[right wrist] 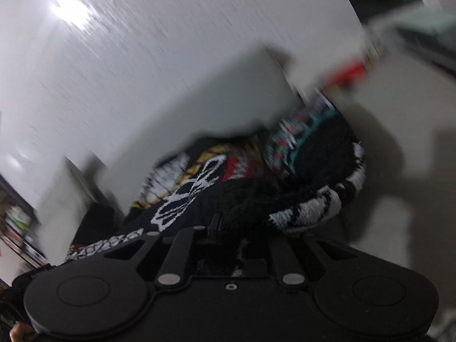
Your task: Fold clothes
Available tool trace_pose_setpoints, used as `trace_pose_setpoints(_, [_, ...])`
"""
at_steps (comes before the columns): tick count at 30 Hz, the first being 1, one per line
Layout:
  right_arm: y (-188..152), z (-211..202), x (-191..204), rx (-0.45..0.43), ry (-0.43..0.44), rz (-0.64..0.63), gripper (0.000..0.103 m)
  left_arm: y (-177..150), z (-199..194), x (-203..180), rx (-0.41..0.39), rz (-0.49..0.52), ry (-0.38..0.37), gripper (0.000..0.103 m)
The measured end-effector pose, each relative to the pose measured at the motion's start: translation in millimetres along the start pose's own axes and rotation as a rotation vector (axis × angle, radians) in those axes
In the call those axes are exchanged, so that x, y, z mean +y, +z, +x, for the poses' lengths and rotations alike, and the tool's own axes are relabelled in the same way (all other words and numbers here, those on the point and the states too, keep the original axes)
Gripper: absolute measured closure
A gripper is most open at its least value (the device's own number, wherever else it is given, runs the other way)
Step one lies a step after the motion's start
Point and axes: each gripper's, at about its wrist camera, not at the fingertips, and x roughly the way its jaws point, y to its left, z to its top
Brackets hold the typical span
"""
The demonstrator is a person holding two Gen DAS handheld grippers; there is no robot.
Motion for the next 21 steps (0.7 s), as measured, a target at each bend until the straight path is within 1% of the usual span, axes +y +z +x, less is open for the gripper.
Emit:
trace_pose_setpoints(2, [-42,28,-29,0.160,-0.056,0.039,0.091,-34,32,15,0.133,-0.040,0.060,0.085])
trace_pose_setpoints(3, [-56,37,-35,0.230,-0.080,0.037,0.091,-48,42,22,0.180,-0.055,0.083,0.085])
trace_pose_setpoints(4, [-67,40,-37,0.259,-0.115,0.014,0.091,-54,40,24,0.183,-0.060,0.087,0.084])
trace_pose_setpoints(6, [-65,35,-35,0.258,-0.110,-0.032,0.091,-63,35,29,0.189,-0.067,0.094,0.083])
trace_pose_setpoints(7, [-63,33,-34,0.257,-0.107,-0.056,0.090,-60,29,29,0.188,-0.065,0.089,0.083])
trace_pose_setpoints(8, [-56,31,-31,0.266,-0.095,-0.050,0.087,-58,24,30,0.188,-0.064,0.085,0.082])
trace_pose_setpoints(9, [-49,29,-29,0.276,-0.083,-0.044,0.085,-55,20,30,0.188,-0.058,0.082,0.081])
trace_pose_setpoints(10, [-46,28,-27,0.291,-0.077,-0.047,0.077,-53,15,29,0.192,-0.041,0.085,0.080])
trace_pose_setpoints(11, [-46,22,-28,0.299,-0.065,-0.051,0.062,-51,10,27,0.194,-0.019,0.092,0.075])
trace_pose_setpoints(12, [-46,15,-29,0.306,-0.052,-0.054,0.056,-50,2,23,0.195,0.013,0.106,0.070])
trace_pose_setpoints(13, [-46,9,-30,0.314,-0.039,-0.058,0.048,-50,-6,20,0.196,0.046,0.120,0.061])
trace_pose_setpoints(14, [-51,0,-29,0.310,-0.039,-0.072,0.044,-51,-14,17,0.198,0.075,0.134,0.059])
trace_pose_setpoints(16, [-48,-18,-31,0.297,-0.038,-0.087,0.038,-58,-28,15,0.207,0.111,0.149,0.056])
trace_pose_setpoints(17, [-46,-27,-35,0.287,-0.036,-0.073,0.036,-61,-33,16,0.213,0.104,0.144,0.052])
trace_pose_setpoints(19, [-42,-42,-45,0.259,-0.034,-0.031,0.035,-69,-44,17,0.225,0.087,0.130,0.046])
trace_pose_setpoints(21, [-36,-52,-59,0.223,-0.032,0.029,0.035,-77,-51,13,0.226,0.063,0.099,0.045])
